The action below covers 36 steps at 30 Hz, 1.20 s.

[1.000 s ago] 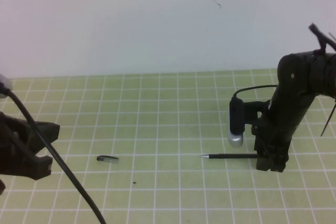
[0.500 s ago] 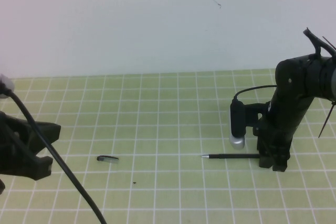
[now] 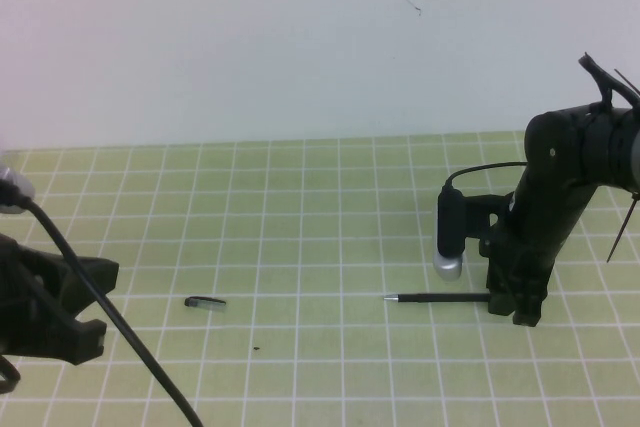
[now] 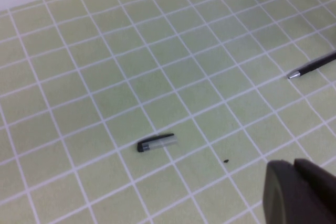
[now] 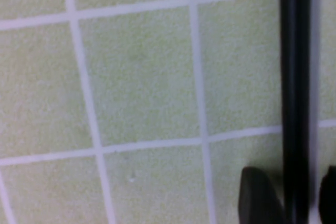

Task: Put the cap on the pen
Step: Put the cap on the pen

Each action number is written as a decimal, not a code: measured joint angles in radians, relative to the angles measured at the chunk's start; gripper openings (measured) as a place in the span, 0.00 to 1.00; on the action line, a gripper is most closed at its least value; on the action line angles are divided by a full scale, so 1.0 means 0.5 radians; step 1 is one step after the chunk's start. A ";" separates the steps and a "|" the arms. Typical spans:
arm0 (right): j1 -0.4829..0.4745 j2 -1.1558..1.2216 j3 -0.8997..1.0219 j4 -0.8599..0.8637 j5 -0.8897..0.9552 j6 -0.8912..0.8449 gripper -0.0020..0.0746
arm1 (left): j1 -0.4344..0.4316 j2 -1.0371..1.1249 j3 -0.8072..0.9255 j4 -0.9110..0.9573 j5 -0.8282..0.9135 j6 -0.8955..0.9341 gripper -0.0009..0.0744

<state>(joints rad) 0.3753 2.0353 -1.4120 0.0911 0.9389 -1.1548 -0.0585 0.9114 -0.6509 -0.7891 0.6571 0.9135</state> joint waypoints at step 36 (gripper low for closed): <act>-0.004 0.049 -0.025 0.035 0.058 0.039 0.39 | 0.000 0.000 0.012 -0.061 0.020 0.105 0.01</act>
<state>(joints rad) 0.3735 2.0598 -1.4246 0.1086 0.9678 -1.1351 -0.0585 0.9114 -0.6447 -0.8196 0.6672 0.9659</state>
